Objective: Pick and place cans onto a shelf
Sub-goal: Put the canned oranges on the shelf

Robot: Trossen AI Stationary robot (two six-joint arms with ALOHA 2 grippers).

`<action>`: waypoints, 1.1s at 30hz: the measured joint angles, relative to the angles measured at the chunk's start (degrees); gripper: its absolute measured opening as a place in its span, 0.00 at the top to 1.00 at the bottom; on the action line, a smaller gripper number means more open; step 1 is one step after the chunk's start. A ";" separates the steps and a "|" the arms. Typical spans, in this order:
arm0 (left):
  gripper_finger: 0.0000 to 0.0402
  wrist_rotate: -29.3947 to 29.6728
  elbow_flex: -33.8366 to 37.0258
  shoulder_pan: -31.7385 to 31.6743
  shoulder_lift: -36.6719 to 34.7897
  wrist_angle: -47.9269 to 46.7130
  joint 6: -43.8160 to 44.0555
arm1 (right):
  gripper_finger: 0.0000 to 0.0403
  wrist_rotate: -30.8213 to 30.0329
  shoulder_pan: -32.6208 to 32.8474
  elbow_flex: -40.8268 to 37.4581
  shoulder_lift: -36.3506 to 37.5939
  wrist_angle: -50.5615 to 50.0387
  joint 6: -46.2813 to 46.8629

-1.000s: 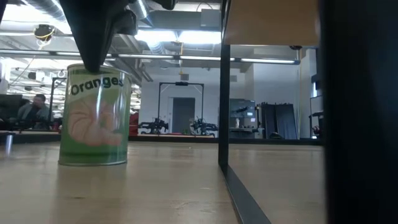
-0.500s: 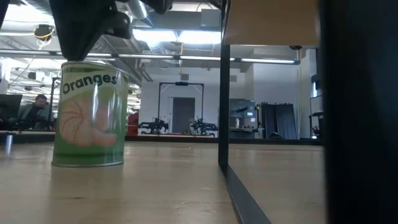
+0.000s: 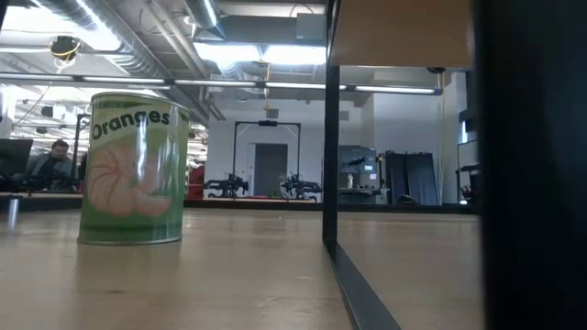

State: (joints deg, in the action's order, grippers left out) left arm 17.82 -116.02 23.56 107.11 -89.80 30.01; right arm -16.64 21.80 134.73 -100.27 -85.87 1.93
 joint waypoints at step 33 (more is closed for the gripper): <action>0.89 9.77 -0.83 6.94 -29.44 -0.21 6.91 | 0.77 14.32 -9.97 -0.15 -22.49 32.56 5.79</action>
State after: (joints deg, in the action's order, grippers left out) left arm 27.60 -116.86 30.50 77.67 -90.02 36.92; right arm -2.32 11.83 134.58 -122.76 -53.31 7.71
